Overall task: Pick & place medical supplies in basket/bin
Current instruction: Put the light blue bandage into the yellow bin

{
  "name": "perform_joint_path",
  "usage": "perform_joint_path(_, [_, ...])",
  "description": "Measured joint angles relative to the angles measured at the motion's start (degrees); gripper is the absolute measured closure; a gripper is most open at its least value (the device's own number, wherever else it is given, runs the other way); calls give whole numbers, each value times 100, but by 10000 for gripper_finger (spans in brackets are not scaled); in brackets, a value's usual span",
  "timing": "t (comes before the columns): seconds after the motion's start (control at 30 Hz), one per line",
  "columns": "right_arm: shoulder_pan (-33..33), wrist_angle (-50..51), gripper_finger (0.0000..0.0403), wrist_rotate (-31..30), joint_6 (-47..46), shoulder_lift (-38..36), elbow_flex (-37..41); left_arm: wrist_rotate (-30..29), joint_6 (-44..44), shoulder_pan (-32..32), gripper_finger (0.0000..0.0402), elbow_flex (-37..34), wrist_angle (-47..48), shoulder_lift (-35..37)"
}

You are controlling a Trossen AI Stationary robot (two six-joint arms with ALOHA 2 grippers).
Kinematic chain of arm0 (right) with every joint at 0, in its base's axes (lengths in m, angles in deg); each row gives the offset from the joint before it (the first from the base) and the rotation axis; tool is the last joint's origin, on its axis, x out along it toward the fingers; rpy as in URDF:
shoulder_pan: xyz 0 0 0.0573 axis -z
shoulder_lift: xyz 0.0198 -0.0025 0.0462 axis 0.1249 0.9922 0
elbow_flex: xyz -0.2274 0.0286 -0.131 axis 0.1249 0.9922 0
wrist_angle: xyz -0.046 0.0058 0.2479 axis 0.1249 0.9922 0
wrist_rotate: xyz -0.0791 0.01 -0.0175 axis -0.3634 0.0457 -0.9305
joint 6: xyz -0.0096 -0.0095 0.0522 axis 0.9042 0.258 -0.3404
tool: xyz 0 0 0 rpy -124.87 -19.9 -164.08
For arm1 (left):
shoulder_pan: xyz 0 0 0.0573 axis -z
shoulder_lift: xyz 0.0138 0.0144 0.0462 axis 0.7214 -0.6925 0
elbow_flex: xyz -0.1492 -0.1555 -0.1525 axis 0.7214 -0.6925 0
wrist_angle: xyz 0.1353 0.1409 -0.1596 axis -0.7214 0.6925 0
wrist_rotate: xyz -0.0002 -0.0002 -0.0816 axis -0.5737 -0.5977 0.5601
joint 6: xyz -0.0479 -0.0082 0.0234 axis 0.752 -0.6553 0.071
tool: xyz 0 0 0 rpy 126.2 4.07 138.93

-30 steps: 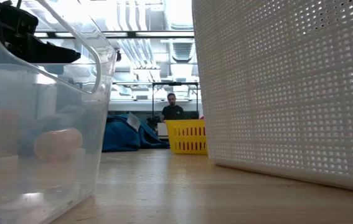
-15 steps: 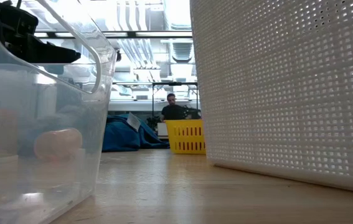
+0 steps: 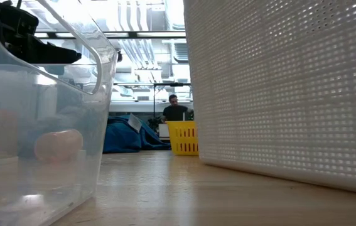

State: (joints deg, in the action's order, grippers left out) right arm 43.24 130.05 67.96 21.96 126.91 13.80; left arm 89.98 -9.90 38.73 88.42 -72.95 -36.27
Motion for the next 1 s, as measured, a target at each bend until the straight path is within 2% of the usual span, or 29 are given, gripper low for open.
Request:
perform_joint_path(0.13, [1, 125, 213, -100, 179, 0, -33, -1, 0, -1, 284, 0, 0, 0])
perform_joint_path(0.33, [28, 900, 213, -196, 388, -29, -28, -1, 0, -1, 284, -2, 0, 0])
perform_joint_path(0.47, [20, 862, 213, -266, 249, -159, -34, 1, -1, 0, 284, 0, 0, 0])
perform_joint_path(0.7, [22, 855, 213, -763, 546, -357, -327, 1, -2, 0, 284, 0, 0, 0])
perform_joint_path(1.0, [22, 839, 213, -1487, 891, -1005, -401, 1, 0, 0, 284, 0, 0, -2])
